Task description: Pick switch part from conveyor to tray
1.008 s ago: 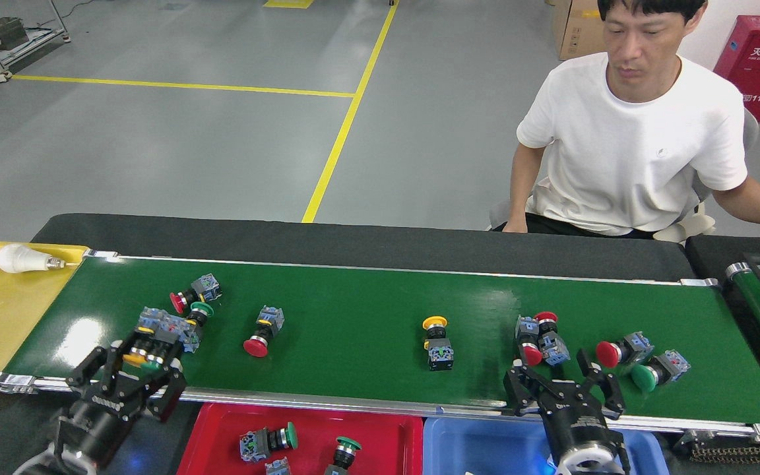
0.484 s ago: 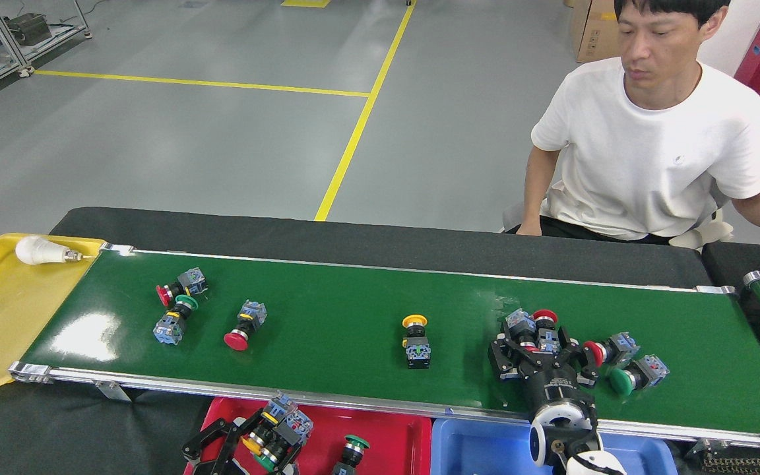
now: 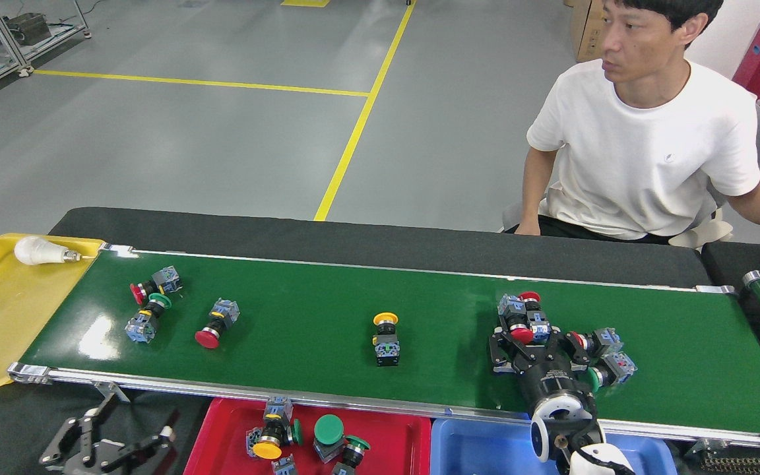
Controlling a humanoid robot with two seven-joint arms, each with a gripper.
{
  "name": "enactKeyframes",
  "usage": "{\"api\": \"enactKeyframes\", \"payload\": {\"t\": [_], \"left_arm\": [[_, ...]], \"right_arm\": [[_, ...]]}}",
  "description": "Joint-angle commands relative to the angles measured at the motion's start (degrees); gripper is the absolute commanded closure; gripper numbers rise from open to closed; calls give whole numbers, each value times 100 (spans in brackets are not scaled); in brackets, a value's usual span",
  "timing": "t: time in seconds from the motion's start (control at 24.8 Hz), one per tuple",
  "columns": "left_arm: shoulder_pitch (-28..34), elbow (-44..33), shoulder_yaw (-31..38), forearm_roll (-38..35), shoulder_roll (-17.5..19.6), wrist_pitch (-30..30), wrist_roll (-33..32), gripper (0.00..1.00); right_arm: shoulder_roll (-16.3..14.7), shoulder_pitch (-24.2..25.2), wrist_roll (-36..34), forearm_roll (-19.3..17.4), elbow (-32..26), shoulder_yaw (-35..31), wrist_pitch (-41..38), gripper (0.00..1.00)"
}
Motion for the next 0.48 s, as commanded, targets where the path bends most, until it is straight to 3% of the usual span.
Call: {"api": "enactKeyframes", "payload": {"t": [0.0, 0.08, 0.2, 0.36, 0.44], "left_arm": [[-95, 122, 104, 30, 23, 76, -69, 0], [-148, 193, 112, 30, 32, 85, -69, 0], [-297, 166, 95, -14, 32, 252, -78, 0], [-948, 456, -142, -304, 59, 594, -78, 0], [-1308, 799, -274, -453, 59, 603, -78, 0]], "right_arm": [[-86, 102, 3, -9, -439, 1, -381, 58], [-86, 437, 3, -44, -896, 1, -1146, 57], [-51, 903, 21, -70, -1327, 19, -2930, 55], [230, 1228, 73, -70, -1380, 212, -4750, 55], [257, 1245, 91, -70, -1389, 397, -5180, 55]]}}
